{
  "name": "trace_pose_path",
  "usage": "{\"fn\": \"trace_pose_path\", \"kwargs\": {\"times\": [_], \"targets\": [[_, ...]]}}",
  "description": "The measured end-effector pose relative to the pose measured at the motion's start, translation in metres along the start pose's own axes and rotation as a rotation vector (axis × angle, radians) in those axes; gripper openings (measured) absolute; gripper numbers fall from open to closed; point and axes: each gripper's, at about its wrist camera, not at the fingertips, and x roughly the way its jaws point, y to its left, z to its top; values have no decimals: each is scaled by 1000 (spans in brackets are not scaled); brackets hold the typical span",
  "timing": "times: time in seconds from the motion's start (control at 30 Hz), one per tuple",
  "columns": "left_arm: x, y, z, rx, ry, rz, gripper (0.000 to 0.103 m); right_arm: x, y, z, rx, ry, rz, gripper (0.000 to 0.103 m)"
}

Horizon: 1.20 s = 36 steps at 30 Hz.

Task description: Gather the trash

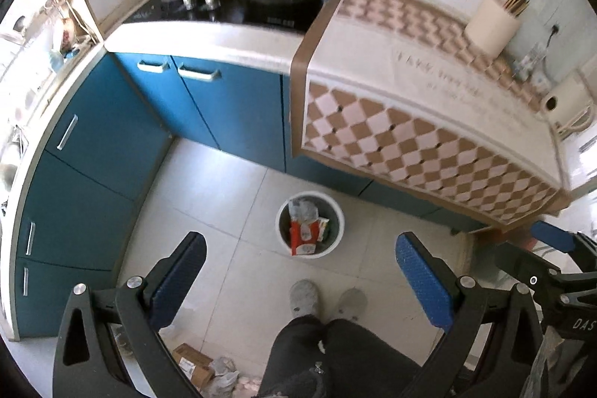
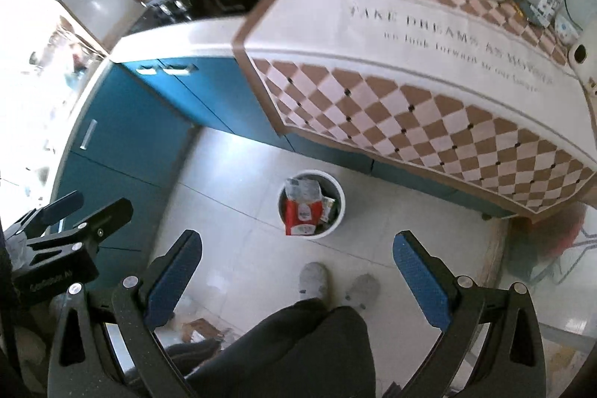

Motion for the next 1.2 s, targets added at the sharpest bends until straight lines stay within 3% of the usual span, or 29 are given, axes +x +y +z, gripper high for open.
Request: {"fn": "trace_pose_path", "kwargs": {"times": [0.2, 0.5, 1.2], "targets": [[-46, -1, 2, -22, -7, -127, 103, -67, 10, 2, -31, -35, 73, 103], [-88, -5, -1, -28, -34, -231, 103, -118, 16, 1, -80, -34, 164, 103], [-100, -8, -5, -34, -31, -245, 103, -127, 5, 3, -69, -8, 222, 103]]}}
